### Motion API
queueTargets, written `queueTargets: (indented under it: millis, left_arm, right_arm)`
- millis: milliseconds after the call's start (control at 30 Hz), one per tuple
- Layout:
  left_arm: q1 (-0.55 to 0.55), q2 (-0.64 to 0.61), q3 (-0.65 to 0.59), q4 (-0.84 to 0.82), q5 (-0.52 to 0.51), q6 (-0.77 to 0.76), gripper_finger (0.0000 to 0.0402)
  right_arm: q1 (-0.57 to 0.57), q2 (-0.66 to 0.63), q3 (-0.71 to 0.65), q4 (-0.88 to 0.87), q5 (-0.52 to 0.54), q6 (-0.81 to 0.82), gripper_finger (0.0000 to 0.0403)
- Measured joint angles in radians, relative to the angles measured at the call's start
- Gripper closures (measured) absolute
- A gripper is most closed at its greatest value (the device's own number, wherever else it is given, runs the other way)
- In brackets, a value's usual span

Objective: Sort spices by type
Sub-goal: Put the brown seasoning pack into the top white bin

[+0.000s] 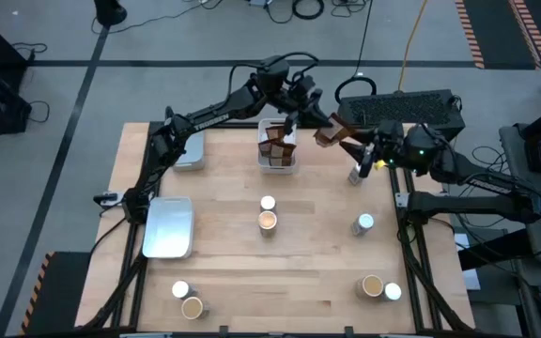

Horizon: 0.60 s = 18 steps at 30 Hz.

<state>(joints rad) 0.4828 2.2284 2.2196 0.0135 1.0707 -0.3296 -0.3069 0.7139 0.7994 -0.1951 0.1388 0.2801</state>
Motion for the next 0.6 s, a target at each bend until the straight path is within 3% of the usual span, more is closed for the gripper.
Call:
queueTargets:
  millis: [300,433,600]
  left_arm:
    - [-0.008,0.000,0.000,0.002,-0.025,-0.006,0.0401]
    - [-0.008,0.000,0.000,0.002,-0.027,-0.006,0.0401]
    - [-0.013,0.000,0.000,-0.006,-0.028,-0.006,0.0397]
  right_arm:
    - [0.000,0.017,0.000,0.054,0.019,-0.059,0.0223]
    - [0.000,0.028,0.000,0.047,0.014,-0.058,0.0269]
    - [0.000,0.033,0.000,0.053,0.012,-0.061,0.0360]
